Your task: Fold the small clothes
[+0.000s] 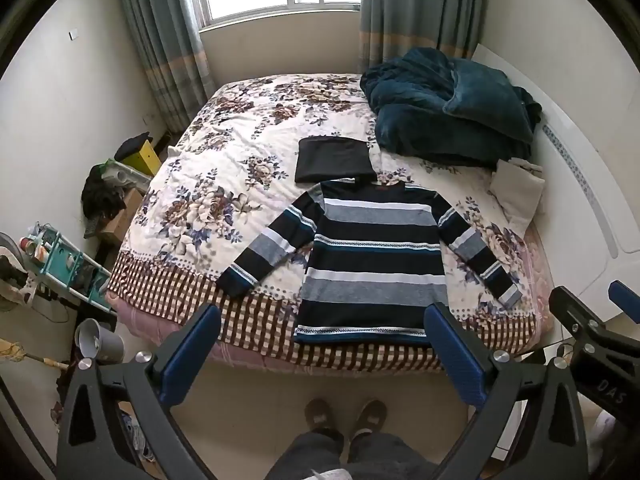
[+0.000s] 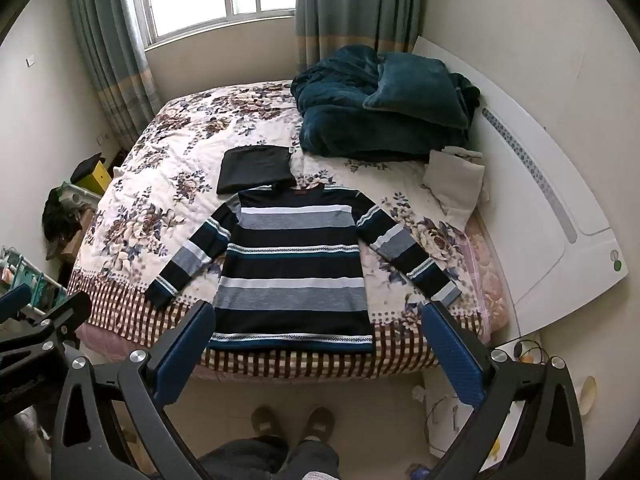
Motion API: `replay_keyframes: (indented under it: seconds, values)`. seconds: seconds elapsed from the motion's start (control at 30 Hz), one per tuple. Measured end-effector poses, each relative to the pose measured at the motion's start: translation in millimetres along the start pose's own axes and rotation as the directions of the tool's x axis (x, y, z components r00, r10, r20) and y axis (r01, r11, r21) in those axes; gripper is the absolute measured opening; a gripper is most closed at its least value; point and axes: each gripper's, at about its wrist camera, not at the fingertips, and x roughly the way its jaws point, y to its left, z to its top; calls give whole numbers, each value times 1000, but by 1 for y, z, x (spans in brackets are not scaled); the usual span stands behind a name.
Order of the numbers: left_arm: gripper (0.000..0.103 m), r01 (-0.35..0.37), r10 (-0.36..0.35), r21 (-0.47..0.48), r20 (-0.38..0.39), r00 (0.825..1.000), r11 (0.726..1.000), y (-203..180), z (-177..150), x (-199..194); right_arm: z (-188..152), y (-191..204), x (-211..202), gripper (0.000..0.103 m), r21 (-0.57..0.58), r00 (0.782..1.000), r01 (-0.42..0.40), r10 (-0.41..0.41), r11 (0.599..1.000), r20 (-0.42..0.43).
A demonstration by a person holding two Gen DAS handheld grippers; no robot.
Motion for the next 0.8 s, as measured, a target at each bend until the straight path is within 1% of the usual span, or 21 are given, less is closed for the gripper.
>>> replay_keyframes:
  seconds: [0.03,0.17,0.2,0.8]
  values:
    - [103,3,-3,0,-1,1000,1000,0,0,0,0,1,0,103,-11,1000,14,-14,1000,-4]
    - [103,9,-9,1,-6,1000,1000,2,-1,0,1,1,-1,103,-9,1000,13,-13,1000,2]
    - [103,-4,4,-1,-4,1000,1000,0,0,0,1,0,-1,103,-8,1000,9,-9,1000,0]
    - [103,-4,4,-2,2,1000,1000,-4,6,-4,3,-2,-3,103,-10,1000,10,-10,1000,7]
